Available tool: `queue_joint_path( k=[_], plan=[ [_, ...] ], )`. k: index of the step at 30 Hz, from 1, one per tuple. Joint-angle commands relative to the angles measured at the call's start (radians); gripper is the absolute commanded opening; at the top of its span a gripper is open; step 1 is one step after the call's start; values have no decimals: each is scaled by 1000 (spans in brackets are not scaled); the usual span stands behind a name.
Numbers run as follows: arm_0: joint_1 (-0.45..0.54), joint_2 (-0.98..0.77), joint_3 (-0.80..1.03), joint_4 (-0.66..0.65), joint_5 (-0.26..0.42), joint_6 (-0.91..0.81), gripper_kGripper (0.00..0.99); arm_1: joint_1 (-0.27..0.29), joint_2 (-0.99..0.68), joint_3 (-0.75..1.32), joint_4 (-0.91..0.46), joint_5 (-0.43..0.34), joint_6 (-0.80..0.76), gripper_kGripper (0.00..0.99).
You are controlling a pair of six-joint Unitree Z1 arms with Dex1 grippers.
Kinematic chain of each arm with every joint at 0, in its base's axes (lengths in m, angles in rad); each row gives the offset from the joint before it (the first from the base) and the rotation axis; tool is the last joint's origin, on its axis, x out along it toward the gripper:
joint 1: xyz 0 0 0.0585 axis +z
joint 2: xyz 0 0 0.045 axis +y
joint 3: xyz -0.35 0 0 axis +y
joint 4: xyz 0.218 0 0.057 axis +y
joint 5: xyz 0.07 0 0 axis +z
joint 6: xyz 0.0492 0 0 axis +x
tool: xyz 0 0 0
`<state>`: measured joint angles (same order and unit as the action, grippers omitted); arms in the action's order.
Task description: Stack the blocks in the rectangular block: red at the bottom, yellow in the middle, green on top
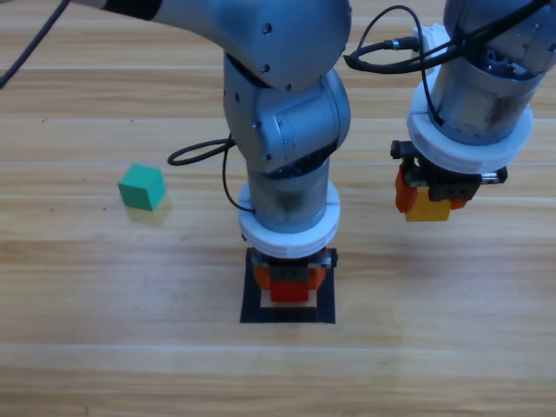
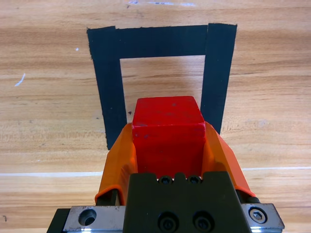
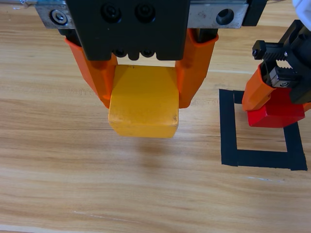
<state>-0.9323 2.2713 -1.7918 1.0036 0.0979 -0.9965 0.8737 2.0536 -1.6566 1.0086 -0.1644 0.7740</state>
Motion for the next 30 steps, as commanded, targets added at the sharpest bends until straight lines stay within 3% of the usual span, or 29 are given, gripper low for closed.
queue_joint_path(
  k=[1, 30],
  plan=[
    [-25, 59, -4, -17, 9, 12, 40, -19, -10, 31, -18, 6, -5, 0],
    [-25, 86, -6, -20, 11, 19, 41, -19, -10, 32, -22, 10, -7, 0]
  ],
)
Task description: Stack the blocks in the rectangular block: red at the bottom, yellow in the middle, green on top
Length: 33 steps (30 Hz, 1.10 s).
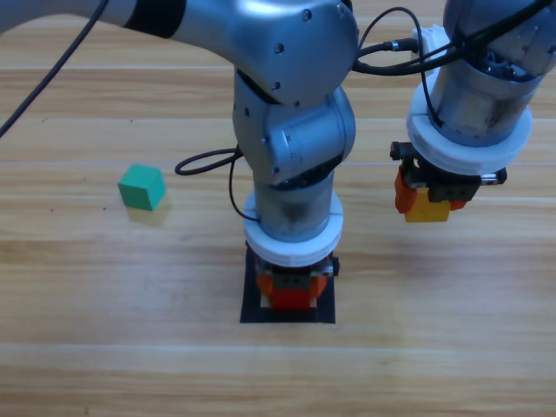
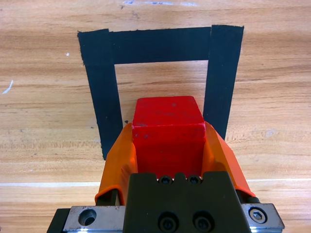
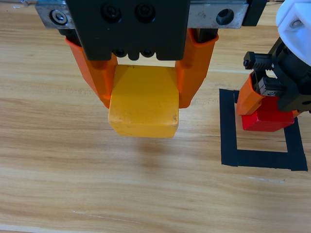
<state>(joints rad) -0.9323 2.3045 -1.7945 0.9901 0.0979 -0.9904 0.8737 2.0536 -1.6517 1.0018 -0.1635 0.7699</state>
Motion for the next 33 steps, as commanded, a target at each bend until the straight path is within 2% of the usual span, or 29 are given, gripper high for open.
queue_joint_path(
  k=[1, 3, 4, 5, 6, 7, 8, 10, 11, 22, 28, 33],
  plan=[
    [-25, 53, -2, -8, 11, 13, 43, -19, -10, 27, -15, 9, -3, 0],
    [-25, 55, -3, -7, 13, 13, 61, -19, -12, 29, -15, 10, -3, 0],
    [-25, 55, -6, -7, 13, 13, 101, -19, -12, 29, -15, 10, -3, 0],
    [-25, 56, -13, -8, 13, 10, 196, -19, -12, 29, -15, 10, -3, 0],
    [-25, 58, -17, -7, 13, 10, 331, -19, -12, 29, -15, 10, -3, 0],
    [-25, 58, -22, -7, 13, 7, 523, -19, -12, 29, -15, 10, -3, 0],
    [-25, 53, -22, -7, 13, 4, 798, -19, -12, 29, -15, 10, -3, 0],
    [-25, 46, -19, -5, 13, 1, 945, -19, -13, 30, -15, 10, -3, 0],
    [-25, 41, -17, -5, 13, -1, 979, -19, -13, 30, -15, 10, -3, 0],
    [-23, -43, -9, 1, 36, -13, 990, -19, -20, 36, -17, 15, -3, 0],
    [-23, -191, -32, 15, 66, -34, 990, -19, -20, 41, -23, 15, -1, 0],
    [4, -309, -20, 76, 114, -74, 990, -18, -7, 35, -28, 42, 5, 0]
  ],
)
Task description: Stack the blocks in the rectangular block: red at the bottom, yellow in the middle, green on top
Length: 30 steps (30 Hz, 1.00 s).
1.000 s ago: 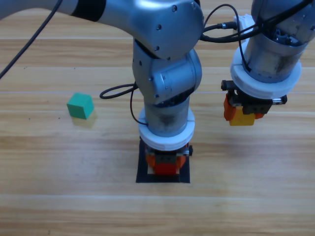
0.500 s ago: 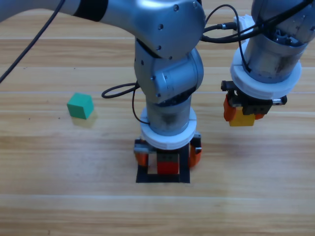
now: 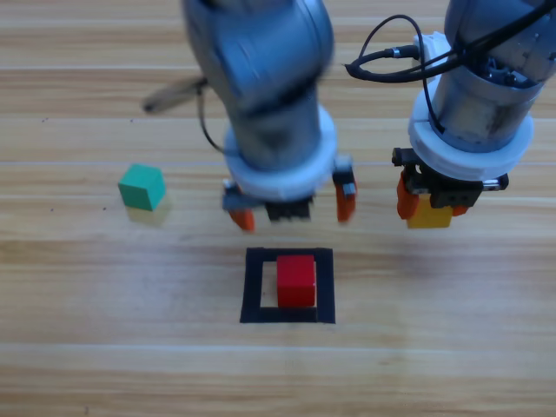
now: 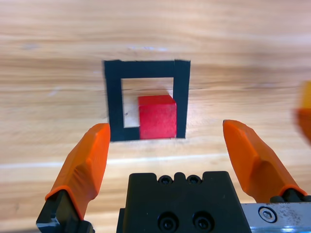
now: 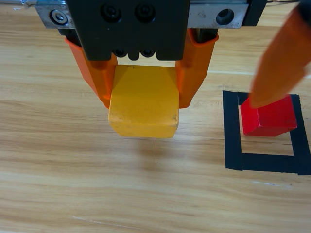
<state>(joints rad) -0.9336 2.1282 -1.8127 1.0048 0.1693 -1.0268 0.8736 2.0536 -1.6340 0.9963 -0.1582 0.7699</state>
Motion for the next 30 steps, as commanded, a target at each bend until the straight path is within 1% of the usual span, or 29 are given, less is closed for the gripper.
queue_joint_path(
  k=[1, 3, 8, 10, 13, 14, 15, 16, 18, 20, 25, 30],
  plan=[
    [21, -142, -1, 84, 44, -36, 990, -10, -1, 13, -22, 42, 9, 0],
    [52, -159, 10, 127, 56, -33, 990, 8, 11, 5, -22, 43, 23, 0],
    [128, -211, 87, 133, 101, 37, 990, 82, 43, -20, -22, 37, 66, 0],
    [162, -221, 104, 130, 127, 80, 990, 113, 62, -30, -22, 34, 80, 0],
    [222, -225, 119, 83, 148, 182, 986, 154, 103, -58, -22, 29, 98, 0],
    [252, -225, 130, 68, 141, 220, 985, 165, 112, -66, -22, 29, 101, 0],
    [292, -225, 139, 57, 118, 264, 983, 179, 122, -72, -22, 29, 109, 0],
    [332, -225, 150, 46, 90, 307, 982, 188, 129, -75, -22, 26, 115, 0],
    [423, -223, 174, 21, 12, 416, 985, 211, 143, -86, -22, 14, 131, 0],
    [495, -202, 168, 18, -43, 518, 985, 226, 157, -98, -22, 5, 137, 0],
    [598, -122, 150, 21, -112, 665, 986, 245, 172, -122, -25, -24, 135, 0],
    [639, -27, 111, 26, -152, 754, 990, 246, 200, -147, -25, -30, 135, 0]
  ],
)
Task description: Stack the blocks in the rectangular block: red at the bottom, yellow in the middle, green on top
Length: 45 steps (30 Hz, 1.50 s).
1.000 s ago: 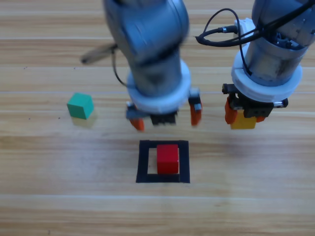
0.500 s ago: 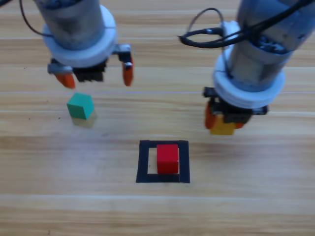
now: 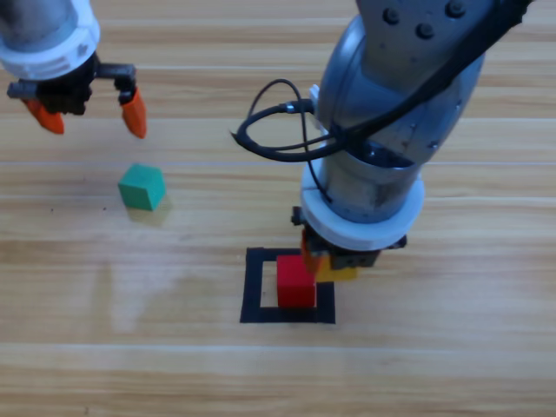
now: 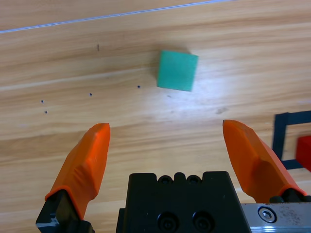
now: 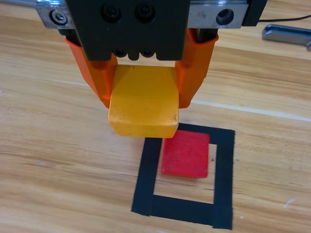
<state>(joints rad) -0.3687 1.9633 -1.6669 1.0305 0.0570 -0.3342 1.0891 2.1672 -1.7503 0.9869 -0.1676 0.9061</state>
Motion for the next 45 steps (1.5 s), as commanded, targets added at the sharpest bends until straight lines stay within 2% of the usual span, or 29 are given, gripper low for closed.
queue_joint_path(
  k=[1, 11, 28, 45],
  plan=[
    [76, 158, -47, 3, -48, 73, 990, 31, 92, -37, -16, -21, -1, 0],
    [74, 236, -109, 53, -52, 106, 990, 31, 125, -86, -16, -21, -3, 0],
    [-16, 243, -114, 56, -57, 112, 989, 31, 158, -123, -16, -17, 5, 0],
    [-16, 255, -109, 56, -42, 109, 989, 31, 180, -132, -17, -20, 30, 0]
  ],
)
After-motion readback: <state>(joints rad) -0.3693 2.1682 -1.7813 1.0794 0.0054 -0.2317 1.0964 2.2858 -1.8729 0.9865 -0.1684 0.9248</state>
